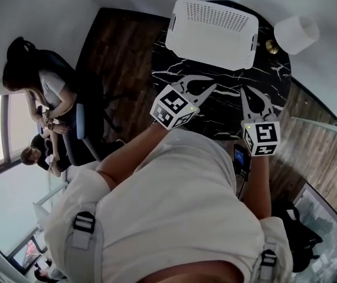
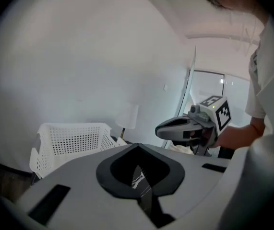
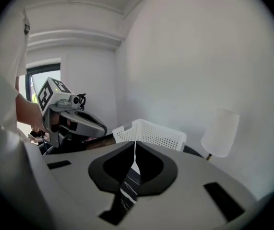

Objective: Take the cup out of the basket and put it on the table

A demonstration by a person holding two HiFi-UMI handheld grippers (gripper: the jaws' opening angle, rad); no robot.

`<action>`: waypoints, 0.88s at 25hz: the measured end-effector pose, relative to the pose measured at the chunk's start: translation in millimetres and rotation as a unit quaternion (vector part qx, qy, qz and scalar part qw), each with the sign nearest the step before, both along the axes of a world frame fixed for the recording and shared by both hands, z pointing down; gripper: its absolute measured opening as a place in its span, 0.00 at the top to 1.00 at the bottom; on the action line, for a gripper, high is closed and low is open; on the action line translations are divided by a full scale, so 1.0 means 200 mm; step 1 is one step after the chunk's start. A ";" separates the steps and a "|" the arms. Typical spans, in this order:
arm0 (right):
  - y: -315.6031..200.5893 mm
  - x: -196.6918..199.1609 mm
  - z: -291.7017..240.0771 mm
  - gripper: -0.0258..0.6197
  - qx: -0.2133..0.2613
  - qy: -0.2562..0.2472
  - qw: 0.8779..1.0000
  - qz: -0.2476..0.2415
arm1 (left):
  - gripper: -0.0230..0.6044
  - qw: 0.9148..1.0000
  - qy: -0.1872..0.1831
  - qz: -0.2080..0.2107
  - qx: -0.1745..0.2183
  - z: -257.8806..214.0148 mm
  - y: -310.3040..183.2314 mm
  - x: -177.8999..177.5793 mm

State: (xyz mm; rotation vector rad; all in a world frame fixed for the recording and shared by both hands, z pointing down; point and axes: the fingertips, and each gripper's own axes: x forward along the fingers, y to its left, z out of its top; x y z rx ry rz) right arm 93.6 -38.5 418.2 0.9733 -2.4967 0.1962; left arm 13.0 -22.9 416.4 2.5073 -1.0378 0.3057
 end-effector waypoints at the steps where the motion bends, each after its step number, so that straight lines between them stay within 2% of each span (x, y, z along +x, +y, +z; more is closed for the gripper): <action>1: 0.02 -0.04 -0.07 0.94 0.015 -0.006 1.000 -0.006 | 0.95 1.000 0.015 -0.010 0.012 -0.07 0.02 -0.02; 6: 0.13 -0.18 -0.41 0.94 0.060 -0.065 0.996 -0.017 | 0.95 0.994 0.063 -0.039 0.083 -0.41 0.12 -0.11; 11: 0.24 -0.23 -0.64 0.94 0.082 -0.125 0.988 -0.023 | 0.95 0.984 0.094 -0.044 0.144 -0.69 0.22 -0.13; 14: 0.34 -0.25 -0.76 0.94 0.092 -0.156 0.983 -0.031 | 0.95 0.977 0.106 -0.046 0.178 -0.86 0.28 -0.13; 17: 0.43 -0.26 -0.87 0.94 0.115 -0.160 0.980 -0.029 | 0.95 0.970 0.108 -0.046 0.214 -0.97 0.34 -0.11; 22: 0.48 -0.27 -0.96 0.95 0.139 -0.165 0.976 -0.024 | 0.95 0.967 0.112 -0.044 0.224 -1.01 0.37 -0.08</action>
